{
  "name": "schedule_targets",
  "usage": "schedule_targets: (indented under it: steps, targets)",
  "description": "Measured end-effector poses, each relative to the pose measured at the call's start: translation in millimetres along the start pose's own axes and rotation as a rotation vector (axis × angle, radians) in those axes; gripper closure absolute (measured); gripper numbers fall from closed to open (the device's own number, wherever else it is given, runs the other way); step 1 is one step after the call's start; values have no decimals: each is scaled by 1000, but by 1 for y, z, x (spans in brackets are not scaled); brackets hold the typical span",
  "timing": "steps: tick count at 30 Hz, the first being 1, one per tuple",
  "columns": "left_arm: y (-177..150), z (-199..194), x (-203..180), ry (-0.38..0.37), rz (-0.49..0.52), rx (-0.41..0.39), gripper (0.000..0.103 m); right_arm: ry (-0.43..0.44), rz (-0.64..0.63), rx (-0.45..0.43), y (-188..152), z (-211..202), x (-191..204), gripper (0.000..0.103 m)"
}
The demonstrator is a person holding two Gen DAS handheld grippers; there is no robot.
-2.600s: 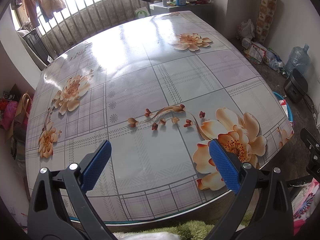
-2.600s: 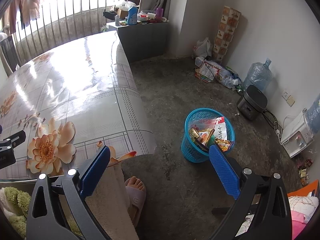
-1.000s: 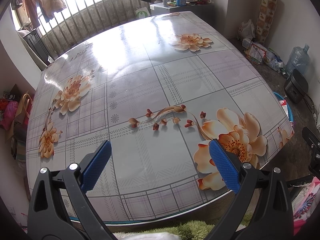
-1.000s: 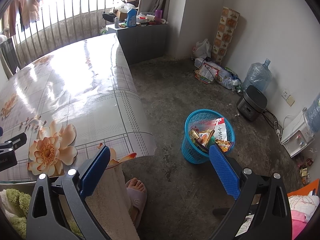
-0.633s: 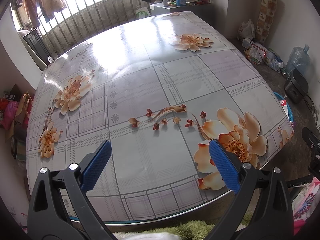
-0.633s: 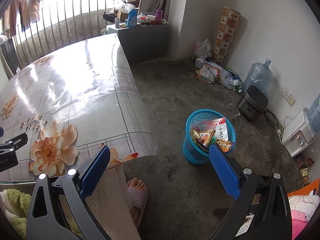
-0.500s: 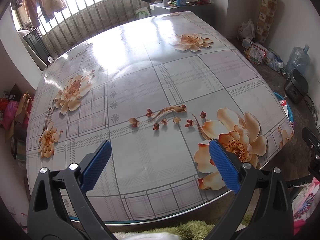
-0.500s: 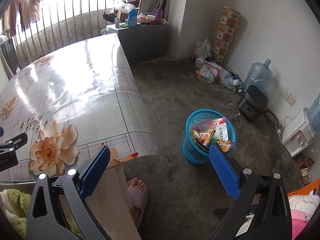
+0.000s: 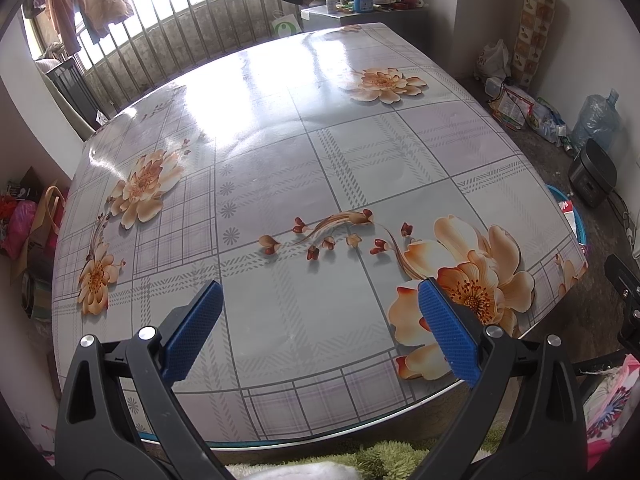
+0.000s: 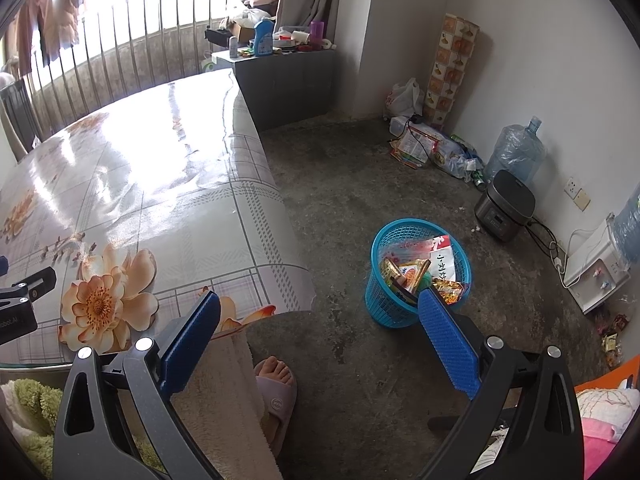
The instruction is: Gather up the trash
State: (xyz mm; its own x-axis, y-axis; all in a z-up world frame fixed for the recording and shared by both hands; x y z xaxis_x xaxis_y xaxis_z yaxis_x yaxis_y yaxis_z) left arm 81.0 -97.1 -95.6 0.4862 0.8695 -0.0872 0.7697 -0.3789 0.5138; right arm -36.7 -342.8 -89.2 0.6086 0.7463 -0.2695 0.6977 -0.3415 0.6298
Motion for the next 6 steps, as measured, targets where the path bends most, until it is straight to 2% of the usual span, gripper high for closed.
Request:
schedule_targets:
  steps: [6]
  targets:
    - [0, 0, 0, -2, -3, 3, 9, -1, 0, -1, 0, 0, 0, 7]
Point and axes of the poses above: each gripper's, at about its wrist camera, not at the fingertips, and z roughly the way its jaws point, x to its left, y to its top, the point moved 10 cm from there along z, roughly the way its jaws point, and after that the axes turned 14 degrees about -y, right-handed, at the moved point
